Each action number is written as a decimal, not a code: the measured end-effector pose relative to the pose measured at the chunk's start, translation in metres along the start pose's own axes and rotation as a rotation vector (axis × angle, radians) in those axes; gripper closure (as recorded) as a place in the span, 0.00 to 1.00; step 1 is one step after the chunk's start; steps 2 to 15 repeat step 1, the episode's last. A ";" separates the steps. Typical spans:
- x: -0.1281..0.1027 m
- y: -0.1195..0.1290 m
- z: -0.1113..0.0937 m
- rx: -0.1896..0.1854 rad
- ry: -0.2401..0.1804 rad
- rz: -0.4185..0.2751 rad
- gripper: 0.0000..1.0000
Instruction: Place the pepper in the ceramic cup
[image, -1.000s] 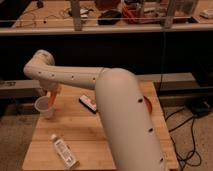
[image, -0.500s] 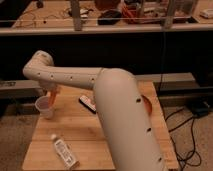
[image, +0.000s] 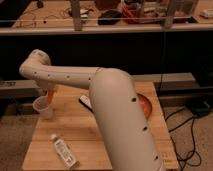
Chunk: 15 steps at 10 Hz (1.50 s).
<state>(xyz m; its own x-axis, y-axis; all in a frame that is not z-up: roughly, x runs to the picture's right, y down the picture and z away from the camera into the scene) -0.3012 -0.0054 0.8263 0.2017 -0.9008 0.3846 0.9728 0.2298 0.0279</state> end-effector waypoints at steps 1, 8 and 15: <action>-0.001 -0.004 0.000 0.004 -0.001 -0.005 0.97; -0.001 -0.004 0.000 0.004 -0.001 -0.005 0.97; -0.001 -0.004 0.000 0.004 -0.001 -0.005 0.97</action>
